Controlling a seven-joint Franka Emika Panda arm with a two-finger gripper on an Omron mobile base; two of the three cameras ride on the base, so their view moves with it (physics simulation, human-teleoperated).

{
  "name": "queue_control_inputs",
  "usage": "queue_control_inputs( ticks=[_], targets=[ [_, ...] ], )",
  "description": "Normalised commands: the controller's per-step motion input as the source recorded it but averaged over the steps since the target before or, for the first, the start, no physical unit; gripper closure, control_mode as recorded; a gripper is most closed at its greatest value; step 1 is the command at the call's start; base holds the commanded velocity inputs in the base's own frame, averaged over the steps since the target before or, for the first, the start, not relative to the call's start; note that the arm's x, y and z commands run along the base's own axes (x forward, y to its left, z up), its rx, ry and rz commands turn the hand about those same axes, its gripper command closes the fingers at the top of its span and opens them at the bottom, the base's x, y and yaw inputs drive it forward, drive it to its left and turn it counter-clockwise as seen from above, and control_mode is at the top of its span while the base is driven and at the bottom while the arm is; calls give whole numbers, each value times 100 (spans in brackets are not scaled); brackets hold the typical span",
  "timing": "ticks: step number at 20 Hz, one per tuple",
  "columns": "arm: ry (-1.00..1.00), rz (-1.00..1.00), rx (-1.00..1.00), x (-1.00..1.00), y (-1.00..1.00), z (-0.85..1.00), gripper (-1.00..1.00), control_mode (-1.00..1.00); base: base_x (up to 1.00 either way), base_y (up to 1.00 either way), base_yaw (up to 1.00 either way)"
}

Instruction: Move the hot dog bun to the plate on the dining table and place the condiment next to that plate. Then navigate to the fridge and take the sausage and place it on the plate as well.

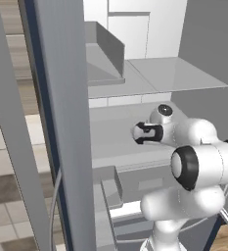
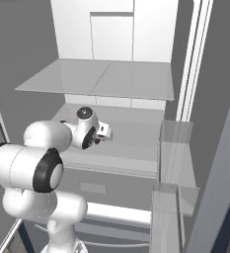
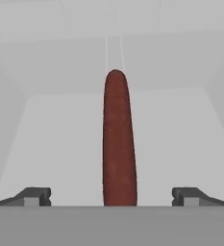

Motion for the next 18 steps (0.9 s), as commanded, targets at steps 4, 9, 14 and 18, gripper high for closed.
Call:
queue_control_inputs(
  ticks=[4, 9, 14, 18],
  targets=[
    [0, 0, 0, 27, -2, -36, -100, -100, 0, 0, 0],
    [0, 0, 0, 14, 0, -27, 100, -100, 0, 0, 0],
    [0, 0, 0, 0, 0, -25, 100, -100, 0, 0, 0],
    [0, 0, 0, -3, 0, -16, 100, -100, 0, 0, 0]
  ],
)
